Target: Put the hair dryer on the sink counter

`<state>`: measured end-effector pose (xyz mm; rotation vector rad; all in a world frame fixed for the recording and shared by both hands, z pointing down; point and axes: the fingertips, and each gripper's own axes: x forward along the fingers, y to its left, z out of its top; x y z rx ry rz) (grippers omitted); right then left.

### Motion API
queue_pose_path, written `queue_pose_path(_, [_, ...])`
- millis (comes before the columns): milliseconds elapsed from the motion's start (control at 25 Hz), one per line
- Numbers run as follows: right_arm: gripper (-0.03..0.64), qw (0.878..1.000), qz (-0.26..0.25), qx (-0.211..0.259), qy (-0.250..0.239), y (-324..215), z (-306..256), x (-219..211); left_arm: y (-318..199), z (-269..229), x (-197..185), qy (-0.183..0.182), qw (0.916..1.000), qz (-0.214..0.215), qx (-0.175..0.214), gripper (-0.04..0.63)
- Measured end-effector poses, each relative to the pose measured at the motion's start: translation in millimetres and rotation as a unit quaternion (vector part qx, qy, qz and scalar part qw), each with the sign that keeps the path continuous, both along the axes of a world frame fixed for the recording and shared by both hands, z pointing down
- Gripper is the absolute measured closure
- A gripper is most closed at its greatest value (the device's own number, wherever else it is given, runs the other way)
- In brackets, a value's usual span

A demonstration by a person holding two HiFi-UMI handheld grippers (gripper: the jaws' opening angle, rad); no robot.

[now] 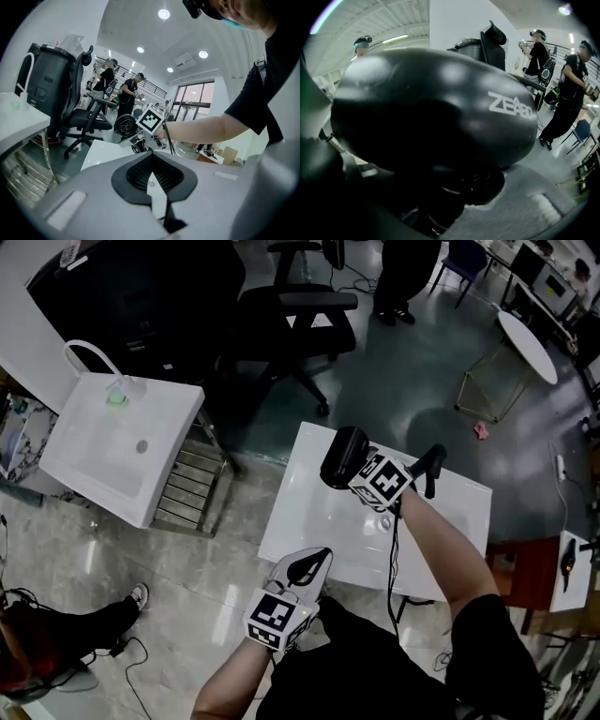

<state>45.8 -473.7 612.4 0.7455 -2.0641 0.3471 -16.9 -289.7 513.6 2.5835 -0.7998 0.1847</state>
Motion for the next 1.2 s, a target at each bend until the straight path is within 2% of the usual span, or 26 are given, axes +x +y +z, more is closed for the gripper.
queue_pose_path(240, [0.448, 0.995, -0.049, -0.032, 0.077, -28, 38, 4, -15, 12, -3, 0.0, 0.9997, -0.014, -0.018, 0.592])
queue_pose_path(440, [0.448, 0.985, -0.096, -0.037, 0.137, -46, 63, 4, -22, 23, -5, -0.001, 0.9991, -0.025, -0.033, 0.592])
queue_pose_path(560, [0.448, 0.978, -0.118, -0.058, 0.16, -50, 76, 1, -27, 27, -7, -0.001, 0.9986, -0.033, -0.04, 0.592])
queue_pose_path(880, [0.448, 0.962, -0.117, -0.124, 0.214, -50, 102, 5, -35, 32, -4, 0.002, 0.9979, -0.041, -0.05, 0.592])
queue_pose_path(1040, [0.446, 0.96, -0.129, -0.128, 0.212, -59, 108, -4, -39, 35, -6, 0.004, 0.9976, -0.042, -0.055, 0.592])
queue_pose_path(1200, [0.445, 0.952, -0.118, -0.166, 0.23, -57, 110, 3, -41, 36, -5, 0.007, 0.9974, -0.042, -0.059, 0.592])
